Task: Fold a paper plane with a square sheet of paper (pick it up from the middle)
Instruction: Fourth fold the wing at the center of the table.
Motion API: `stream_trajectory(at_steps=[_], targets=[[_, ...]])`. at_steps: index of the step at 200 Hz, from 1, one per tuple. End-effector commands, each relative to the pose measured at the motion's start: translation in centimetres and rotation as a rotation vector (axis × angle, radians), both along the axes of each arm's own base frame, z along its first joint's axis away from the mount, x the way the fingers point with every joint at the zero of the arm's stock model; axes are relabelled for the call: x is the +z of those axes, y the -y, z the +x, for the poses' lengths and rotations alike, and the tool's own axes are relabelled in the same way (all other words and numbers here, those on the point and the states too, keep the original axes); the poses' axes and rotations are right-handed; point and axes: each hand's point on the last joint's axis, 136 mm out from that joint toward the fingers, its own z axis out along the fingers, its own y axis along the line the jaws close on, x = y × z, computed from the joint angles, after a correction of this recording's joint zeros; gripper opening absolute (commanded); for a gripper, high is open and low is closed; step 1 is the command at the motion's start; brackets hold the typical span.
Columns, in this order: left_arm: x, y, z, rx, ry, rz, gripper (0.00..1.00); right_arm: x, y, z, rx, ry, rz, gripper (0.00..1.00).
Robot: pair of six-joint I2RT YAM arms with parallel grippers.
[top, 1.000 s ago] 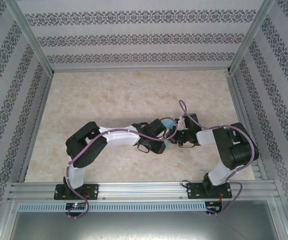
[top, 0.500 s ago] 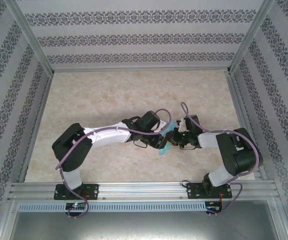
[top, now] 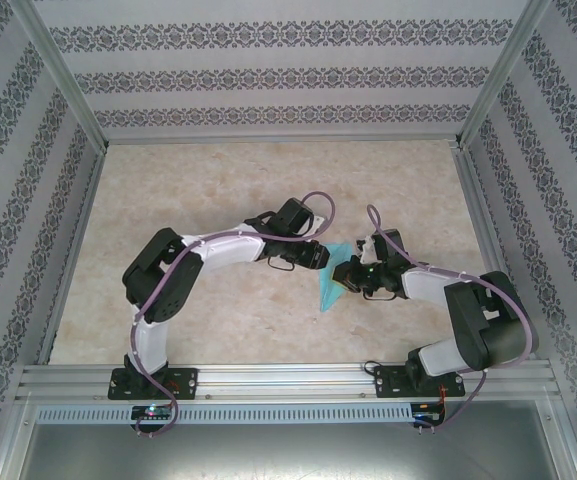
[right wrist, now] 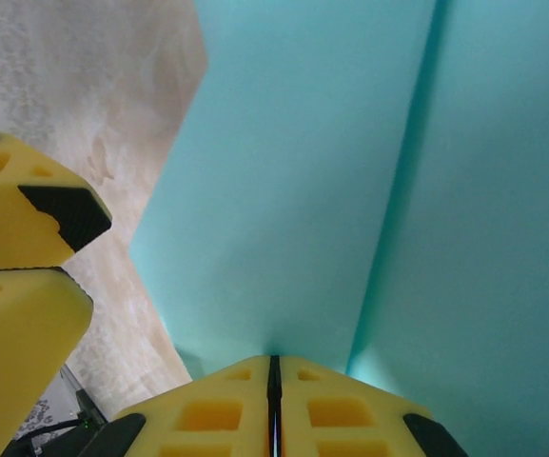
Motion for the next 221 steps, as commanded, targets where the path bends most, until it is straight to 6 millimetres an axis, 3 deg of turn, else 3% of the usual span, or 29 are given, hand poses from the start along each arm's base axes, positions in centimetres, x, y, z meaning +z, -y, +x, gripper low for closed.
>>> stream_trajectory(at_steps=[1,36,55,121,221], targets=[[1.3,1.2,0.9,-0.031,0.005,-0.067,0.38,-0.3,-0.2,-0.2,0.021,-0.002,-0.028,0.11],[1.5,1.7,1.2,-0.032,-0.034,-0.108,0.45,-0.7,-1.0,0.0,0.04,-0.007,-0.027,0.1],[0.5,1.5,0.9,-0.042,-0.062,-0.08,0.47,-1.0,-1.1,0.0,0.043,-0.015,-0.032,0.1],[-2.9,1.2,0.4,-0.062,-0.142,-0.001,0.47,-1.3,-1.3,-0.2,0.066,-0.016,-0.051,0.1],[-5.5,0.3,-0.1,-0.08,-0.164,0.08,0.41,-0.9,-1.4,-0.4,0.08,0.005,-0.062,0.1]])
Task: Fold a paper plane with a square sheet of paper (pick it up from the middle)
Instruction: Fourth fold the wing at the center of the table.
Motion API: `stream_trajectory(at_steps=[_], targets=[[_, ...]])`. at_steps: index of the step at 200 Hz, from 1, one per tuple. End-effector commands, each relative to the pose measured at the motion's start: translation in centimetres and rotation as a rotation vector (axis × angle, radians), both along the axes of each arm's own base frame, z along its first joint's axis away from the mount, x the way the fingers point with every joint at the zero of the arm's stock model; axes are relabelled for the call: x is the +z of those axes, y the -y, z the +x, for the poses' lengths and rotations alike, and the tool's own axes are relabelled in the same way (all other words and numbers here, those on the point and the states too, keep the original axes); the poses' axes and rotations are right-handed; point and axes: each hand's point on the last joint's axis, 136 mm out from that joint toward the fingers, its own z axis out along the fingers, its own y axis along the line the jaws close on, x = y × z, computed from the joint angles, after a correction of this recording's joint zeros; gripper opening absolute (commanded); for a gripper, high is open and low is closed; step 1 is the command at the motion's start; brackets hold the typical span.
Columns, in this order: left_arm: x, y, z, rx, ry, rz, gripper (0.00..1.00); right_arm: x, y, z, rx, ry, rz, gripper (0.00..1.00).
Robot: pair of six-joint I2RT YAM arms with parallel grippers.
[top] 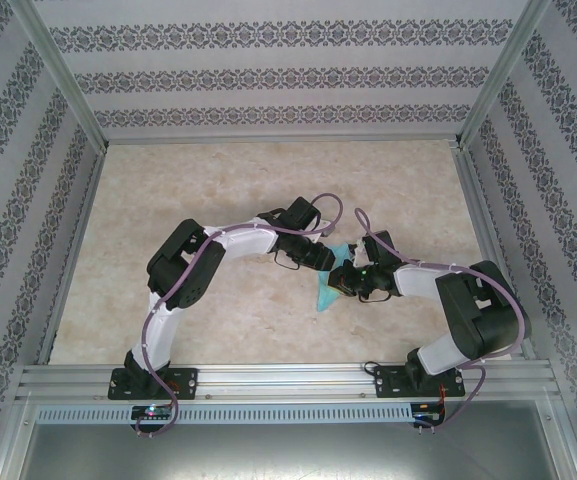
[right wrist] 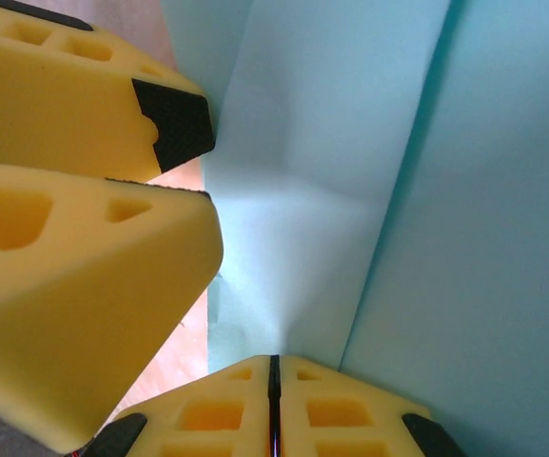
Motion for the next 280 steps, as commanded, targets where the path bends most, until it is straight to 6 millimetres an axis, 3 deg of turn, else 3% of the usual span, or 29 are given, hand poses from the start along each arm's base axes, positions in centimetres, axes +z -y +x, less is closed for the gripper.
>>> stream_trajectory(at_steps=[1,70,110,167,280], targets=[[-1.8,-0.9,-0.5,-0.02,-0.036,0.061,0.41,0.7,-0.4,0.4,0.022,0.038,-0.012,0.1],[-5.1,-2.1,-1.3,-0.047,-0.045,0.166,0.29,2.7,-1.7,-0.9,0.001,0.07,0.036,0.09],[-6.3,-2.6,-1.6,-0.056,-0.057,0.196,0.27,1.6,-2.6,-2.2,0.019,0.05,0.001,0.09],[-6.7,-2.6,-1.9,-0.07,-0.065,0.203,0.27,1.2,-3.4,-2.3,0.06,0.046,-0.078,0.1],[-8.1,-3.2,-2.2,-0.079,-0.071,0.243,0.27,-0.8,-1.7,-4.6,0.142,-0.041,-0.286,0.1]])
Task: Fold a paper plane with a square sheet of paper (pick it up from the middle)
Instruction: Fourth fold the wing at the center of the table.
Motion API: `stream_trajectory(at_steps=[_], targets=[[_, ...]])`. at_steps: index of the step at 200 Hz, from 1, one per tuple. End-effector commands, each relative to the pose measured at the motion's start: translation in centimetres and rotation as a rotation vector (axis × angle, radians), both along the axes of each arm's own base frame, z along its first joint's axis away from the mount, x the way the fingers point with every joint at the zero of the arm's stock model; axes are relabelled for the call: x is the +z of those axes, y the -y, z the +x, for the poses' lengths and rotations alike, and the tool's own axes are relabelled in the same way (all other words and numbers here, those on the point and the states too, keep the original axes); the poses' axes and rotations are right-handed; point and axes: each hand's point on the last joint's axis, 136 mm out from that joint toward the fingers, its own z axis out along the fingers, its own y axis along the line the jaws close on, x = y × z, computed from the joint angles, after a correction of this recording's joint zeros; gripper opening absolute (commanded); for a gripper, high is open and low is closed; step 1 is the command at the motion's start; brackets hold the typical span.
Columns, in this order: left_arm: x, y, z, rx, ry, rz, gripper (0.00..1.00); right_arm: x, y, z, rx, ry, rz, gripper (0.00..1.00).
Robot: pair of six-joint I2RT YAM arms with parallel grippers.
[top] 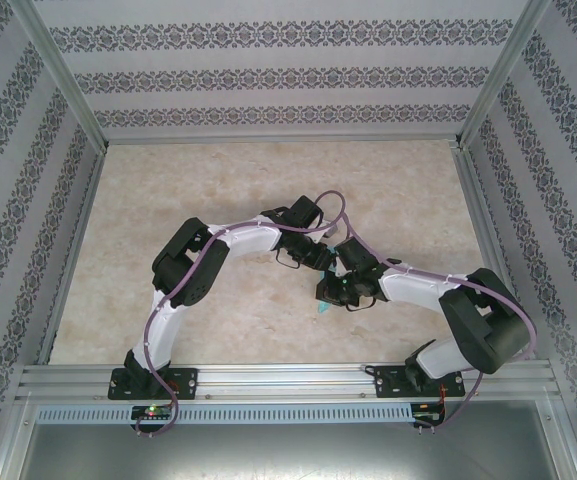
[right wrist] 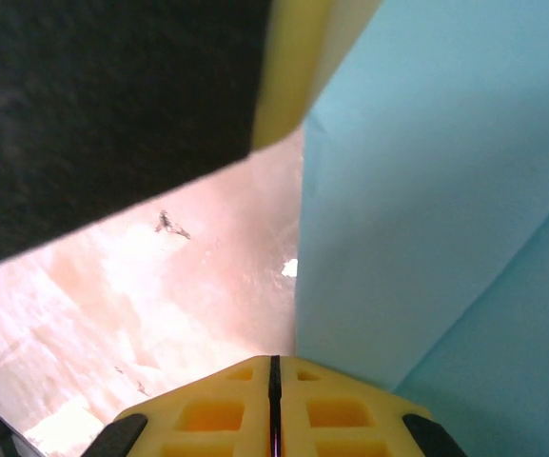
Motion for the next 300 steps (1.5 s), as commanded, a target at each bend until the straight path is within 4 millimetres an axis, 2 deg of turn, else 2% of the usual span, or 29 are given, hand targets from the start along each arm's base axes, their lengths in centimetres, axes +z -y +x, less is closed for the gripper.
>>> stream_trajectory(at_steps=[1,54,111,185,206,248,286,300], targets=[[-7.1,-3.3,-2.5,-0.018,-0.092,0.203,0.27,-0.7,1.0,-1.0,0.031,-0.023,-0.078,0.1],[-7.8,-3.6,-2.6,-0.032,-0.082,0.242,0.27,-1.0,1.9,-1.8,0.046,-0.04,-0.144,0.1],[-9.5,-4.6,-3.1,-0.05,-0.08,0.314,0.27,-0.8,2.5,-2.2,0.05,-0.026,-0.17,0.09],[-9.7,-4.5,-3.3,-0.057,-0.082,0.319,0.27,-2.0,3.7,-4.2,0.051,-0.055,-0.228,0.09],[-9.8,-4.6,-3.3,-0.058,-0.08,0.325,0.27,-1.5,3.8,-4.3,0.053,-0.039,-0.232,0.09],[-10.0,-4.8,-3.4,-0.062,-0.079,0.336,0.27,0.3,2.4,-3.3,0.042,0.02,-0.15,0.09],[-9.9,-4.8,-3.7,-0.066,-0.077,0.335,0.27,2.9,0.3,-1.6,0.016,0.104,-0.016,0.09],[-9.9,-4.7,-3.7,-0.065,-0.079,0.33,0.27,3.2,-0.2,-1.4,0.016,0.111,0.01,0.09]])
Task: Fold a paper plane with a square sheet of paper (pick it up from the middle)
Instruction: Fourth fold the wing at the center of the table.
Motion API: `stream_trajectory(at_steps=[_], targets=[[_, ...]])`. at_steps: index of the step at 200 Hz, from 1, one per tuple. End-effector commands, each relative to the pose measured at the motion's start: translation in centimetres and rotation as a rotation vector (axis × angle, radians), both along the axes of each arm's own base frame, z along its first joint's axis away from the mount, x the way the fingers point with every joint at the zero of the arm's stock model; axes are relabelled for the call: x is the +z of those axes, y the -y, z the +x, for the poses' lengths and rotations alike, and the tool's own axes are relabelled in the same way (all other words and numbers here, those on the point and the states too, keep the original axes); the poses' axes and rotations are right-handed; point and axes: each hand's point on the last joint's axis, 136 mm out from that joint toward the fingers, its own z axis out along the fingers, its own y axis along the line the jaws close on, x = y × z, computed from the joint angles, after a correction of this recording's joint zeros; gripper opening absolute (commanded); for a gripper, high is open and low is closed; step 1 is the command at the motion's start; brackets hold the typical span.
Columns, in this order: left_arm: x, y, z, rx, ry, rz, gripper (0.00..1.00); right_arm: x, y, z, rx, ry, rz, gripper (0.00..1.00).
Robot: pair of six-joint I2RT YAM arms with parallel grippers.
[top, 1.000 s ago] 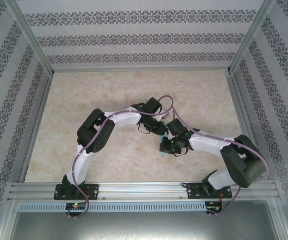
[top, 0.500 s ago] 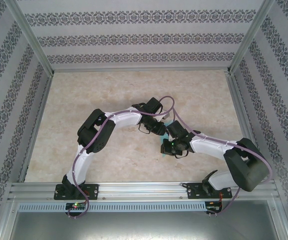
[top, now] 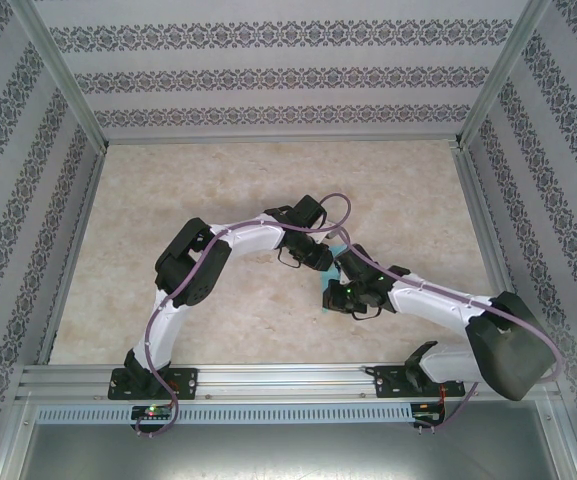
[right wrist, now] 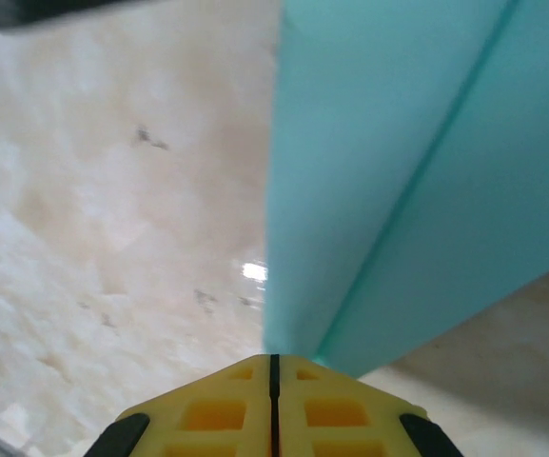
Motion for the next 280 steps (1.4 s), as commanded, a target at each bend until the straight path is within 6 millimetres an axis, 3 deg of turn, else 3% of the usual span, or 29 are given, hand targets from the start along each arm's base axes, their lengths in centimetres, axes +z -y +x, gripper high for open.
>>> stream_trajectory(at_steps=[1,28,64,147,220,280], targets=[[-9.4,-4.7,-3.7,-0.019,-0.1,0.282,0.27,1.4,-1.4,0.7,-0.007,0.034,0.087,0.09],[-9.4,-4.4,-3.7,-0.019,-0.107,0.27,0.27,0.4,-2.0,1.0,-0.006,0.022,0.1,0.09],[-9.3,-4.4,-3.7,-0.02,-0.105,0.274,0.27,-1.5,-1.4,1.0,-0.001,-0.011,0.032,0.09],[-9.4,-4.6,-3.5,-0.027,-0.098,0.287,0.27,-3.7,2.3,-1.8,-0.005,-0.111,-0.14,0.09],[-9.9,-5.2,-3.6,-0.034,-0.094,0.321,0.27,-3.5,3.4,-1.9,-0.031,-0.092,-0.162,0.08],[-10.2,-5.4,-3.6,-0.033,-0.094,0.331,0.27,-4.0,2.6,-2.2,-0.062,-0.114,-0.056,0.08]])
